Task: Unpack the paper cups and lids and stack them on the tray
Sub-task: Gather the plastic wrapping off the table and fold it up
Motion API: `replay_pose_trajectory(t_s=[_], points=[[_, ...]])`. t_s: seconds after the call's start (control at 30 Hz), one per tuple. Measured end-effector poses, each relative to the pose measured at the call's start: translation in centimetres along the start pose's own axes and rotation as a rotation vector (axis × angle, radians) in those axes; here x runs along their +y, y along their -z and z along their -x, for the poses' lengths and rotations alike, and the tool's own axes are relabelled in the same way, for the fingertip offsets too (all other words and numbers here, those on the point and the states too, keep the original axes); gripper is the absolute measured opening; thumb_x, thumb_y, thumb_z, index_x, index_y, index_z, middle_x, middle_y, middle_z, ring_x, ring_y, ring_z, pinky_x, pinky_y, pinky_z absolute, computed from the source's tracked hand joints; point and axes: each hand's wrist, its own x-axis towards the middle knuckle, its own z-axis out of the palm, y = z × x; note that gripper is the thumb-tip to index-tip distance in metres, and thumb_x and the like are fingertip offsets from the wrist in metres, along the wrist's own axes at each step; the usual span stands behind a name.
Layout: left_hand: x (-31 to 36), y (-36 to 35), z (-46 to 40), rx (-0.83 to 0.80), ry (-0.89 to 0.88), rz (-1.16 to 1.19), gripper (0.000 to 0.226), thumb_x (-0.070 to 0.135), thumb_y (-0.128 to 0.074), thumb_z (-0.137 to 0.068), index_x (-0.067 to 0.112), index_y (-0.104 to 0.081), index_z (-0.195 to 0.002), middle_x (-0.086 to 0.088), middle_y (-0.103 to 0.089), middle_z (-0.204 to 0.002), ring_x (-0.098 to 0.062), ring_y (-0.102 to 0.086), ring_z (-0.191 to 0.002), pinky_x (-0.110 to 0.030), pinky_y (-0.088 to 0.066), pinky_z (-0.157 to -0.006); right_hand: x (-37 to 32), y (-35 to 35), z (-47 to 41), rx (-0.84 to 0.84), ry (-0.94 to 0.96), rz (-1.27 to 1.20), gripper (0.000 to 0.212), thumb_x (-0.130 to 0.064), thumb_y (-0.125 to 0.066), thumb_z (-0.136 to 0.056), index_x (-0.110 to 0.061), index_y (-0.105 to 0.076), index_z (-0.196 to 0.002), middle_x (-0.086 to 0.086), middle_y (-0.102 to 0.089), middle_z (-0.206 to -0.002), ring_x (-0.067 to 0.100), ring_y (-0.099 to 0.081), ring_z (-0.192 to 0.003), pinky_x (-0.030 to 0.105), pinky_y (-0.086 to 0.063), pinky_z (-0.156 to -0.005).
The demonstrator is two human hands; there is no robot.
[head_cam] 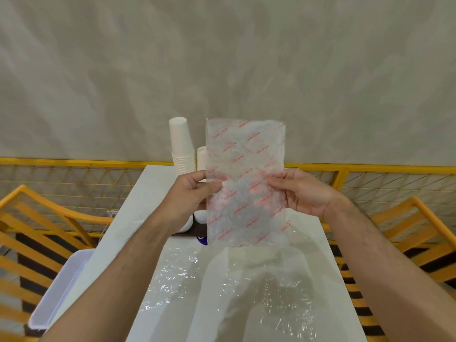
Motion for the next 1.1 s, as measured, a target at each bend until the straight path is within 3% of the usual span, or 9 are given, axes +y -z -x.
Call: replay_pose_trajectory(t_s=[0.07, 0.17, 0.33, 0.5, 0.63, 0.77, 0.9, 1.0, 1.1], points=[[0.2, 0.3, 0.1, -0.049, 0.037, -0.007, 0.021, 0.008, -0.060, -0.096, 0.014, -0.072, -0.112, -0.007, -0.077, -0.092, -0.019, -0.073, -0.077, -0.030, -0.059, -0.066, -0.2, 0.1, -0.1, -0.001, -0.005, -0.027, 0.037, -0.009, -0.060, -0.090, 0.002, -0.065, -0.126, 0.022, -0.067, -0.126, 0.022, -0.071, -0.105, 0.034, -0.057, -0.093], [0.6, 0.7, 0.0, -0.121, 0.076, -0.034, 0.023, 0.011, -0.058, -0.097, 0.016, -0.072, -0.114, -0.008, -0.075, -0.091, -0.018, -0.071, -0.070, -0.029, -0.059, -0.062, -0.6, 0.2, 0.1, -0.019, -0.005, -0.050, 0.029, -0.001, -0.050, -0.097, 0.000, -0.066, -0.121, 0.016, -0.072, -0.116, 0.018, -0.074, -0.096, 0.029, -0.060, -0.086], [0.6, 0.5, -0.2, -0.079, 0.005, -0.035, 0.023, 0.009, -0.054, -0.100, 0.012, -0.072, -0.114, -0.002, -0.075, -0.084, -0.012, -0.069, -0.066, -0.024, -0.055, -0.057, -0.5, 0.1, 0.4, -0.063, 0.002, 0.018, 0.035, -0.011, -0.060, -0.091, -0.011, -0.070, -0.125, 0.021, -0.068, -0.124, 0.025, -0.072, -0.103, 0.043, -0.053, -0.094], [0.4, 0.8, 0.1, -0.148, -0.003, -0.074, 0.025, 0.010, -0.051, -0.101, 0.017, -0.071, -0.116, 0.000, -0.075, -0.088, -0.012, -0.069, -0.071, -0.025, -0.058, -0.062, -0.5, 0.0, 0.4, -0.057, 0.006, -0.020, 0.030, -0.007, -0.060, -0.088, -0.010, -0.077, -0.113, 0.018, -0.073, -0.114, 0.021, -0.076, -0.091, 0.038, -0.058, -0.085], [0.7, 0.9, 0.1, -0.156, -0.027, -0.092, 0.027, 0.008, -0.050, -0.101, 0.016, -0.068, -0.119, 0.006, -0.075, -0.086, -0.008, -0.069, -0.071, -0.022, -0.057, -0.062, -0.9, -0.1, 0.4, -0.083, 0.008, -0.039, 0.032, -0.007, -0.057, -0.092, -0.016, -0.077, -0.115, 0.019, -0.072, -0.114, 0.021, -0.076, -0.090, 0.037, -0.053, -0.090], [0.8, 1.3, 0.1, -0.154, -0.037, -0.053, 0.029, 0.004, -0.050, -0.099, 0.017, -0.074, -0.110, -0.005, -0.075, -0.092, -0.014, -0.070, -0.078, -0.026, -0.060, -0.068, -1.1, -0.4, 0.4, -0.056, 0.038, -0.026, 0.035, 0.000, -0.051, -0.095, -0.016, -0.082, -0.096, 0.013, -0.077, -0.098, 0.023, -0.077, -0.081, 0.040, -0.058, -0.082], [1.3, 1.8, 0.3, -0.227, -0.051, -0.035, 0.051, -0.006, -0.043, -0.100, 0.029, -0.080, -0.099, 0.001, -0.076, -0.108, -0.012, -0.069, -0.097, -0.023, -0.058, -0.076, -1.6, -0.5, 0.4, -0.075, 0.070, 0.103, 0.030, 0.000, -0.060, -0.086, -0.020, -0.083, -0.087, 0.008, -0.077, -0.097, 0.022, -0.073, -0.083, 0.032, -0.060, -0.070], [1.9, 1.8, 0.5, -0.263, -0.054, -0.016, 0.056, -0.009, -0.041, -0.100, 0.029, -0.082, -0.092, 0.002, -0.077, -0.102, -0.010, -0.073, -0.093, -0.021, -0.058, -0.074, -2.1, -0.6, 0.3, -0.094, 0.096, 0.110, 0.031, 0.002, -0.060, -0.078, -0.019, -0.081, -0.069, 0.003, -0.076, -0.083, 0.015, -0.073, -0.072, 0.025, -0.058, -0.061], [2.0, 2.0, 0.6, -0.286, -0.065, -0.001, 0.056, -0.010, -0.040, -0.099, 0.026, -0.082, -0.089, 0.002, -0.077, -0.099, -0.010, -0.073, -0.091, -0.020, -0.057, -0.072, -2.5, -0.6, 0.2, -0.126, 0.126, 0.133, 0.026, 0.000, -0.062, -0.076, -0.017, -0.079, -0.065, 0.002, -0.075, -0.079, 0.014, -0.071, -0.070, 0.024, -0.058, -0.062]])
